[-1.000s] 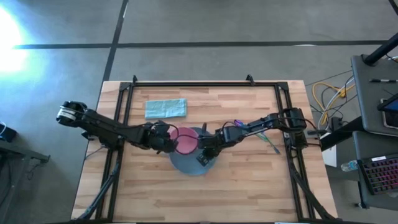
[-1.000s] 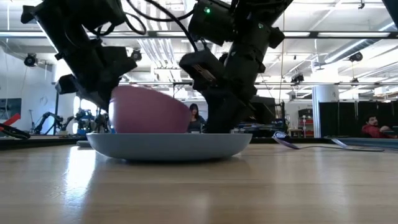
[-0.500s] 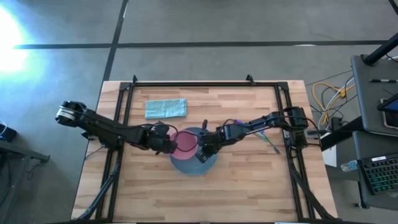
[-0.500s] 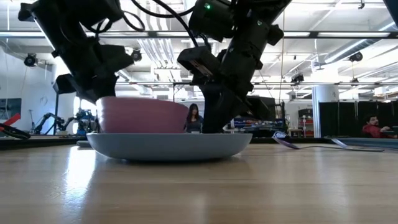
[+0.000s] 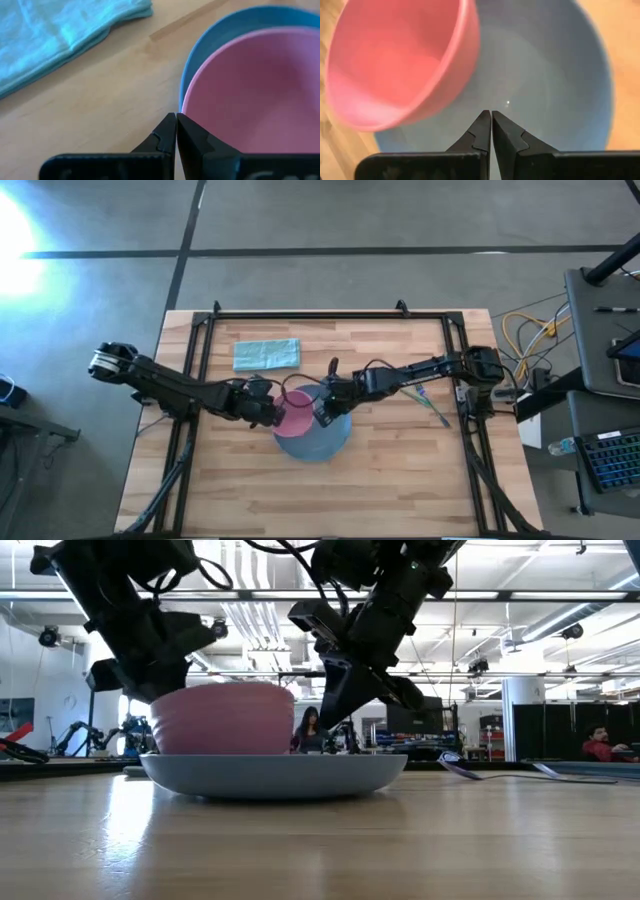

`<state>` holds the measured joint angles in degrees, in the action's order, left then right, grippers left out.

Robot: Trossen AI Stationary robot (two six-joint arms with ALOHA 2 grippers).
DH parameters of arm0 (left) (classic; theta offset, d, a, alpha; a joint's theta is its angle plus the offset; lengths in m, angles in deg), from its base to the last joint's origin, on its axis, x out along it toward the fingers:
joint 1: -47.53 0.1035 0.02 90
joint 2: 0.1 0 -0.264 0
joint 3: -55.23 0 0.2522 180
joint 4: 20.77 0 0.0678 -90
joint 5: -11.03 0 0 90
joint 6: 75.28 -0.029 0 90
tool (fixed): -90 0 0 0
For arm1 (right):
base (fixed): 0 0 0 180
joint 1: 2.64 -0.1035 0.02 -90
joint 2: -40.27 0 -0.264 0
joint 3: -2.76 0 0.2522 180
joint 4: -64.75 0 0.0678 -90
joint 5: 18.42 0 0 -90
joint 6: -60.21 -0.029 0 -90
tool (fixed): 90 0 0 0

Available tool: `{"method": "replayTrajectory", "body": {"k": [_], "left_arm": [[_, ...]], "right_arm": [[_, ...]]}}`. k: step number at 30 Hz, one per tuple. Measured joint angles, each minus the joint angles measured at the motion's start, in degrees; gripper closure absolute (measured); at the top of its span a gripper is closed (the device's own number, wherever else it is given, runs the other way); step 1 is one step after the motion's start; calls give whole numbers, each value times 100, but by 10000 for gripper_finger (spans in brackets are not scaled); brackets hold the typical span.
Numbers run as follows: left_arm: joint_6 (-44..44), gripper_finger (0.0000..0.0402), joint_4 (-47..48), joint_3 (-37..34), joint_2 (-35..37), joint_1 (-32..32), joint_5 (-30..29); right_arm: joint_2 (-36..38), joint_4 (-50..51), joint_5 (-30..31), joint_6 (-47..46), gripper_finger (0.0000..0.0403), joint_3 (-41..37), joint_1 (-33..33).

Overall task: Set table place
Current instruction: Adjust the position of the pink bowl upward

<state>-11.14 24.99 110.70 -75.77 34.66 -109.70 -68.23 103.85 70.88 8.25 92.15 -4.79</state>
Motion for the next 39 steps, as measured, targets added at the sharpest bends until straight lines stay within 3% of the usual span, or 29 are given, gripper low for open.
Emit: {"method": "replayTrajectory", "body": {"k": [12,18,32,39], "left_arm": [[2,402,25,-20,270,0,-118],[20,402,-10,-118,129,0,116],[-46,401,-1549,-122,-392,-28,517],[-152,401,-1636,-118,-421,-33,637]], "right_arm": [[17,39,36,-33,394,2,7],[17,107,36,-33,394,2,7],[15,348,36,-47,394,-2,5],[14,782,56,206,394,-2,5]]}}
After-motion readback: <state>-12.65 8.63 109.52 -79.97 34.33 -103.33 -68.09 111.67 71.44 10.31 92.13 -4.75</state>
